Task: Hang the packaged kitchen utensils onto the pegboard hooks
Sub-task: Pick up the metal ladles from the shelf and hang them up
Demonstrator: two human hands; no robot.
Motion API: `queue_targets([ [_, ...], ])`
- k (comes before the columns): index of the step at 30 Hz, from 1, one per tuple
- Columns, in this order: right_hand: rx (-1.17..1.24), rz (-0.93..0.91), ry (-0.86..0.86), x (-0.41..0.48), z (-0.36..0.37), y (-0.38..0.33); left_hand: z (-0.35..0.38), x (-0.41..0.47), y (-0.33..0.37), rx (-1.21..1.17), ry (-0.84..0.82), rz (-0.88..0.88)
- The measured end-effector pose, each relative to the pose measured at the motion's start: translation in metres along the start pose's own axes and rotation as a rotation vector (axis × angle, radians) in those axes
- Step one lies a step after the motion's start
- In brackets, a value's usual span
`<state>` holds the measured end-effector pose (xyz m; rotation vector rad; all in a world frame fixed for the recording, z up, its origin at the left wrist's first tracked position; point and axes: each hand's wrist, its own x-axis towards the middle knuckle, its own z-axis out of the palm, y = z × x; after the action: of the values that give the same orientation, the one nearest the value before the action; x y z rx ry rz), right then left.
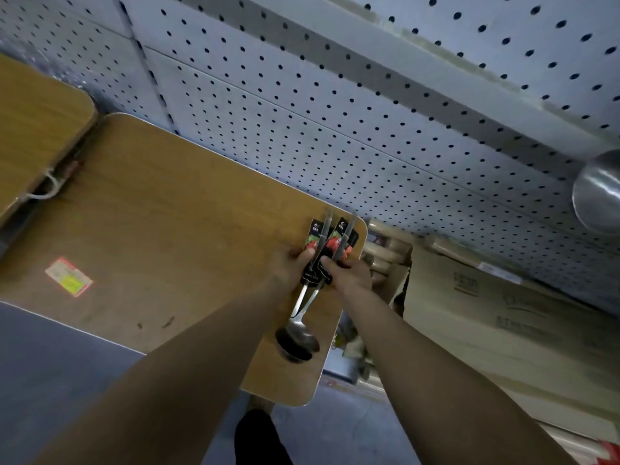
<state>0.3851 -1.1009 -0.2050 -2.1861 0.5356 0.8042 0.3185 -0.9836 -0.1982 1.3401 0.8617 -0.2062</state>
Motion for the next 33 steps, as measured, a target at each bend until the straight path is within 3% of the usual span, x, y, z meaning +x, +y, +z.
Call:
queue_targets([
  [8, 0.078, 0.054, -0.042, 0.006, 0.019, 0.021, -0.002, -0.01, -0.006, -0.059, -0.001, -0.165],
  [15, 0.244, 0.015, -0.115, -0.025, 0.032, 0.025, -0.023, -0.04, -0.015, -0.154, 0.04, -0.138],
  [22, 0.365, -0.024, -0.379, -0.06, 0.056, 0.036, -0.062, -0.066, -0.045, -0.189, 0.167, -0.106],
  [33, 0.377, -0.224, -0.287, -0.127, 0.062, 0.035, -0.092, -0.134, -0.028, -0.261, 0.301, -0.062],
])
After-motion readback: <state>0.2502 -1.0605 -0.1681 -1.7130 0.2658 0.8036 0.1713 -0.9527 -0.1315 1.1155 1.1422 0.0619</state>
